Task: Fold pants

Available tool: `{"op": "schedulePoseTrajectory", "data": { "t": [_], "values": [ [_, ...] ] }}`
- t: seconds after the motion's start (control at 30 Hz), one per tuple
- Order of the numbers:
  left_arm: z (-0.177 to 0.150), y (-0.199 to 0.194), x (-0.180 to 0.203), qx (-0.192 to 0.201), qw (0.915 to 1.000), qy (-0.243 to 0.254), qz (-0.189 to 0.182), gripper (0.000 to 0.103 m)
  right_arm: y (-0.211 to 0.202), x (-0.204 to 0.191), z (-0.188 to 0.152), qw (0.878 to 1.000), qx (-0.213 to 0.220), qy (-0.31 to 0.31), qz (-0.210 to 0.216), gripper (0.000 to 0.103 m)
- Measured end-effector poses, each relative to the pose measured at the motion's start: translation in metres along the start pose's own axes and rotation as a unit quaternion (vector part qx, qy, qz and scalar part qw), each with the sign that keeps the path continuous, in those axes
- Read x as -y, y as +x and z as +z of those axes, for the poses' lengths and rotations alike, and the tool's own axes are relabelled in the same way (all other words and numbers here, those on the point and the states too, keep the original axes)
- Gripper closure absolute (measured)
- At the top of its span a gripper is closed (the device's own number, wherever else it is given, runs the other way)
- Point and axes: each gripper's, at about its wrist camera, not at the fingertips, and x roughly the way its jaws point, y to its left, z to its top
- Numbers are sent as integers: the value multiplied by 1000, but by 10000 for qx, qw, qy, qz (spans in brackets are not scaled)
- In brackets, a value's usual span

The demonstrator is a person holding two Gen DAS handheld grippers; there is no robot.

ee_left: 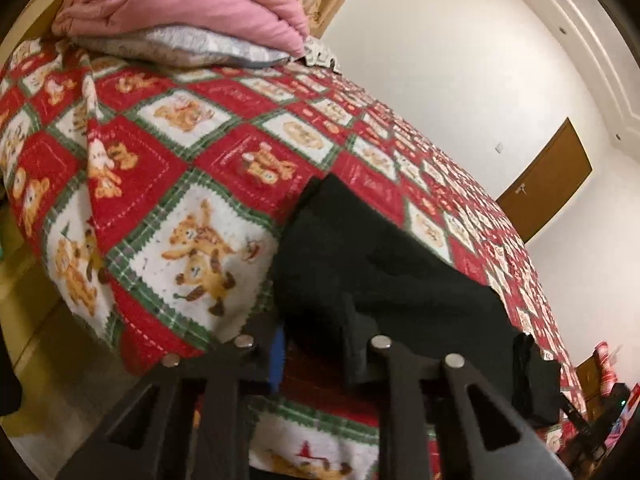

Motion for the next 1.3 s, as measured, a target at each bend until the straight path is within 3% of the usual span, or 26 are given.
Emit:
{"op": "schedulePoseTrajectory", "data": {
  "t": [0.17,0.47,0.53,0.63,0.9,1.2,1.3],
  "values": [
    [12,-21,14,307,9985,-45,-453,82,-10,4,7,9999,85,85,-75,49],
    [38,-51,94,647,9865,738,-1310,82,-38,41,25,9973,-248,627,-304,49],
    [41,-54,122,655,9800,1034,-1569,82,-47,57,25,9959,-303,719,-468,48],
    [39,-55,158,596,9705,1381,-1884,82,-56,80,22,9934,-292,799,-771,37],
    [19,-43,255,203,9415,2176,-2565,82,-61,130,-1,9820,-14,1621,-968,37],
    [-51,-7,338,-720,9026,3037,-2966,82,-64,156,-9,9724,165,2076,-1051,37],
    [-80,4,358,-1044,8855,3374,-3020,82,-62,156,-11,9722,162,2096,-1031,37]
  ]
}}
